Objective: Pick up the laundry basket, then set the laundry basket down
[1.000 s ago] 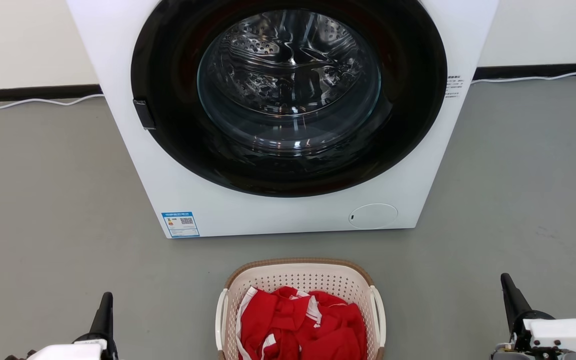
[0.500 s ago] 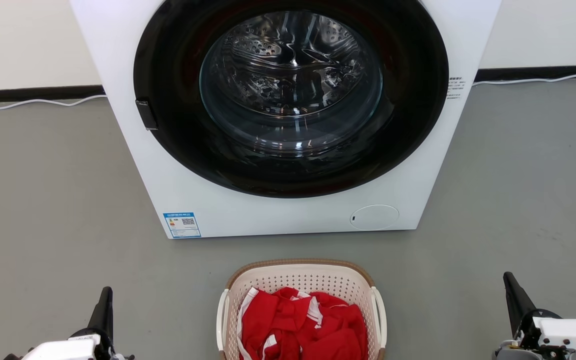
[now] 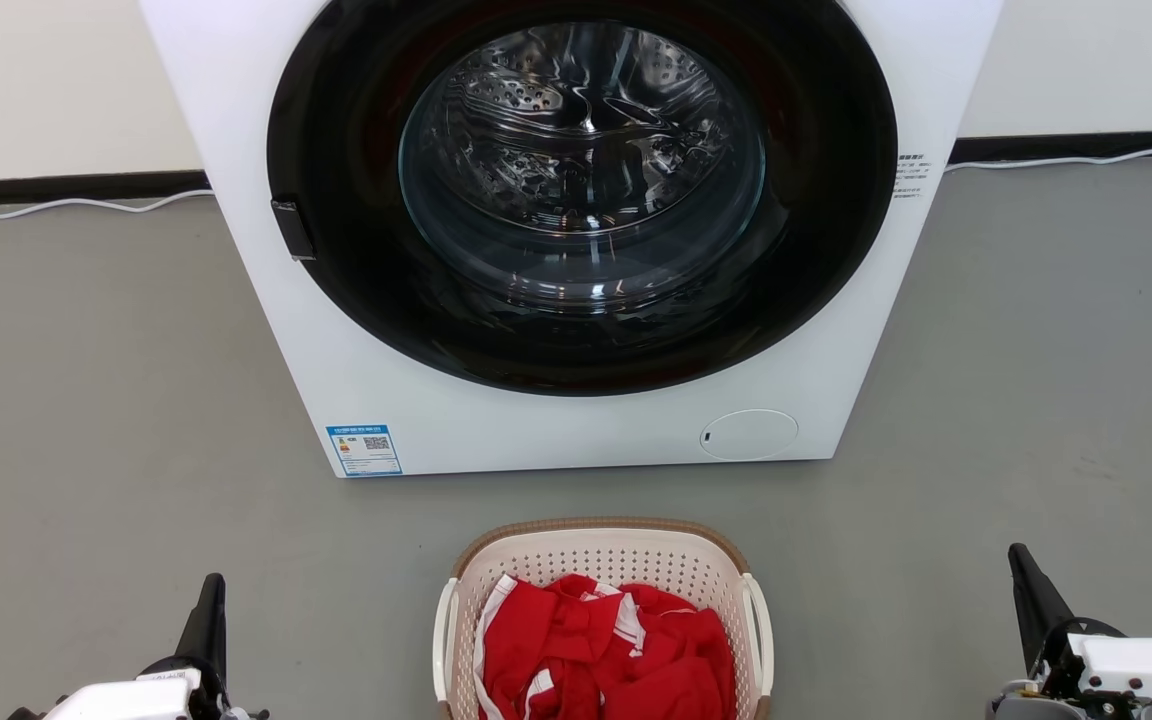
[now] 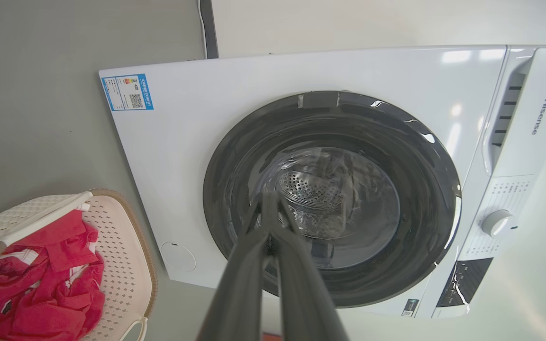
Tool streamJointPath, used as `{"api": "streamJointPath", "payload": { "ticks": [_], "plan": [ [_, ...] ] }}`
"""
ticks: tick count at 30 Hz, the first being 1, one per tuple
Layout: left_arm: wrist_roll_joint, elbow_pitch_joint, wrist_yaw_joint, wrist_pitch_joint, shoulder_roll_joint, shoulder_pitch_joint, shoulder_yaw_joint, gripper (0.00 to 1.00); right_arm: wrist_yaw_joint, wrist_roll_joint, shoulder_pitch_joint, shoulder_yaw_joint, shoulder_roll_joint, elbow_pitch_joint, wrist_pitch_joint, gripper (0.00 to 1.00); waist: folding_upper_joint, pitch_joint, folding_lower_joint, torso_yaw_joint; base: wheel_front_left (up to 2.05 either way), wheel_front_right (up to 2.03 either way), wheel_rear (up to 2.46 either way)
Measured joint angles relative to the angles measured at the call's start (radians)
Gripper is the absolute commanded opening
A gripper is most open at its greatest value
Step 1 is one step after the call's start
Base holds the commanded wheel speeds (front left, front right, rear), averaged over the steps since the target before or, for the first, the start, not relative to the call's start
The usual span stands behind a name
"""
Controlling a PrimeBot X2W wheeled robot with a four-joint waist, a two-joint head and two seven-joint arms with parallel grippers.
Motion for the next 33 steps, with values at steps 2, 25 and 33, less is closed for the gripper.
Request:
{"api": "streamJointPath", "payload": {
  "ticks": [2, 25, 33],
  "plan": [
    [0.0, 0.0, 0.0, 0.0, 0.0, 0.0, 0.0, 0.0, 0.0, 0.0, 0.0, -0.001, 0.0, 0.0, 0.0, 0.0, 0.0, 0.0, 0.0, 0.0, 0.0, 0.0, 0.0],
    [0.0, 0.0, 0.0, 0.0, 0.0, 0.0, 0.0, 0.0, 0.0, 0.0, 0.0, -0.007, 0.005, 0.0, 0.003, 0.0, 0.0, 0.0, 0.0, 0.0, 0.0, 0.0, 0.0],
    [0.0, 0.0, 0.0, 0.0, 0.0, 0.0, 0.0, 0.0, 0.0, -0.001, 0.0, -0.008, 0.007, 0.0, 0.005, 0.0, 0.0, 0.0, 0.0, 0.0, 0.0, 0.0, 0.0]
  ]
}}
